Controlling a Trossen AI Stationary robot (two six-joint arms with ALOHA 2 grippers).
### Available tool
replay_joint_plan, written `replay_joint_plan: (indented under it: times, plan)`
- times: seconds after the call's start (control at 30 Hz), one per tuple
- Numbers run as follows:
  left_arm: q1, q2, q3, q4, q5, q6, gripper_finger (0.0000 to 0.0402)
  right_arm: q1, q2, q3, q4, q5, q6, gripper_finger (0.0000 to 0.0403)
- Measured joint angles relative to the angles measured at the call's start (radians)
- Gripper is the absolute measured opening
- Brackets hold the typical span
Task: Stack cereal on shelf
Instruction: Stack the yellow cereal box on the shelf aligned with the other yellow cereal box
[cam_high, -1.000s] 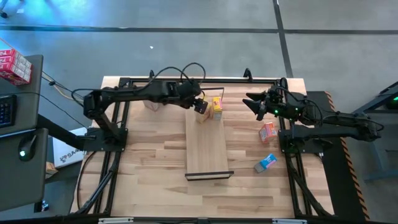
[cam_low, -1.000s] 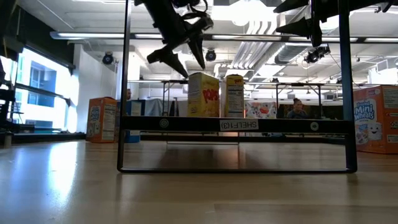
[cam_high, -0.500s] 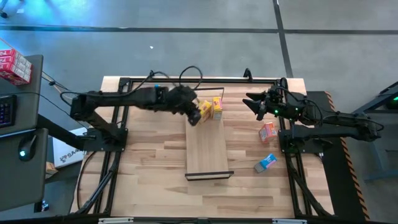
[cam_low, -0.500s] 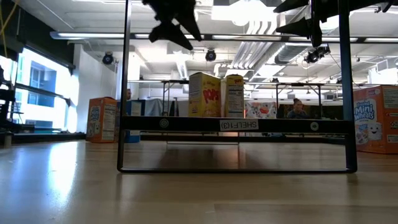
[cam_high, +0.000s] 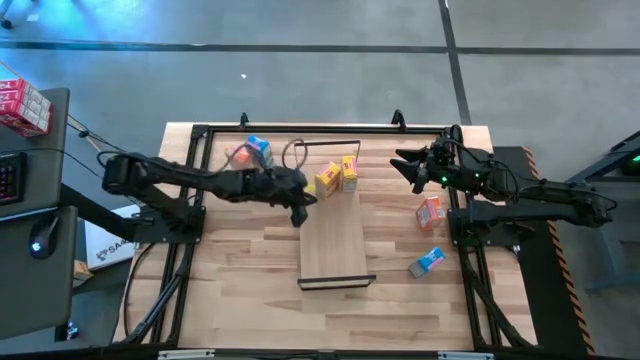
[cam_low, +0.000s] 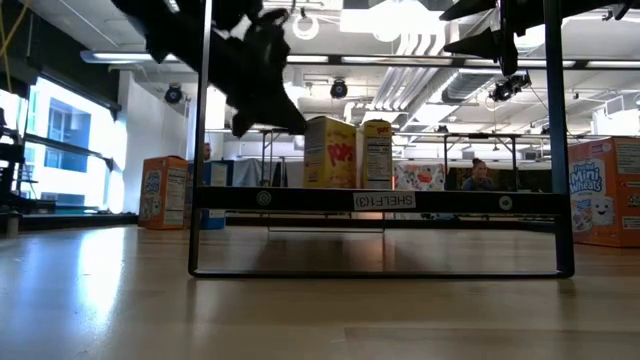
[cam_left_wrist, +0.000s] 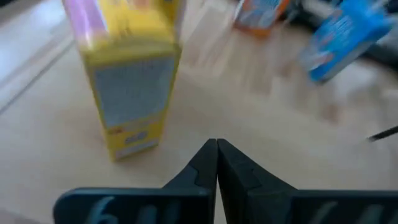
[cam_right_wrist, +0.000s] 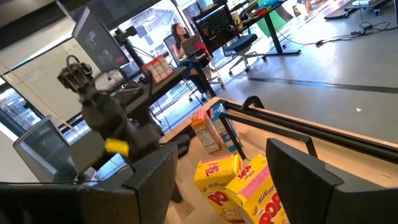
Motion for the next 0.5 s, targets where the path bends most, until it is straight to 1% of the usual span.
replay_joint_plan:
  times: [0.13, 0.27, 0.33, 0.4, 0.5]
  plan:
    - [-0.026, 0.066, 0.000, 0.049, -0.112, 0.033, 0.0000, 0.000, 0.000, 0.000, 0.000, 0.007, 0.002, 0.0241]
    - [-0.062, 0.114, 0.000, 0.090, -0.283, 0.036, 0.0000, 0.000, 0.000, 0.000, 0.000, 0.045, 0.003, 0.0241]
    - [-0.073, 0.123, -0.001, 0.096, -0.352, 0.036, 0.0000, 0.000, 0.000, 0.000, 0.000, 0.052, 0.002, 0.0241]
    - [-0.080, 0.134, 0.000, 0.115, -0.388, 0.036, 0.0000, 0.000, 0.000, 0.000, 0.000, 0.052, 0.002, 0.0241]
    - [-0.082, 0.151, 0.000, 0.150, -0.388, 0.042, 0.0000, 0.000, 0.000, 0.000, 0.000, 0.052, 0.002, 0.0241]
